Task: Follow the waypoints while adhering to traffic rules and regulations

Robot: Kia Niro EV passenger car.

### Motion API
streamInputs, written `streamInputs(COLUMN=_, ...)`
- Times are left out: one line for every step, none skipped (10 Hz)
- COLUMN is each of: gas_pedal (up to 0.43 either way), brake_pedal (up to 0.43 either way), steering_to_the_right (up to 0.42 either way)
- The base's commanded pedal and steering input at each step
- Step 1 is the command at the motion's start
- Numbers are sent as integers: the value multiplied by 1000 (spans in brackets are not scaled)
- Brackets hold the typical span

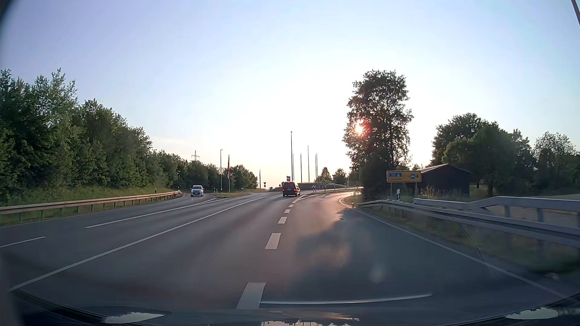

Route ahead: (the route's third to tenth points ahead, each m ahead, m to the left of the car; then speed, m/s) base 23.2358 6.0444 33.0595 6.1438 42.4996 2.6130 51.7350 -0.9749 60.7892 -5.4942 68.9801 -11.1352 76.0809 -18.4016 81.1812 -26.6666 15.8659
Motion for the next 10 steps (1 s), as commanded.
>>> streamInputs(gas_pedal=20, brake_pedal=12, steering_to_the_right=-1)
streamInputs(gas_pedal=20, brake_pedal=12, steering_to_the_right=-1)
streamInputs(gas_pedal=20, brake_pedal=18, steering_to_the_right=0)
streamInputs(gas_pedal=20, brake_pedal=18, steering_to_the_right=0)
streamInputs(gas_pedal=20, brake_pedal=18, steering_to_the_right=0)
streamInputs(gas_pedal=20, brake_pedal=18, steering_to_the_right=1)
streamInputs(gas_pedal=20, brake_pedal=18, steering_to_the_right=5)
streamInputs(gas_pedal=20, brake_pedal=18, steering_to_the_right=6)
streamInputs(gas_pedal=20, brake_pedal=18, steering_to_the_right=6)
streamInputs(gas_pedal=20, brake_pedal=18, steering_to_the_right=7)
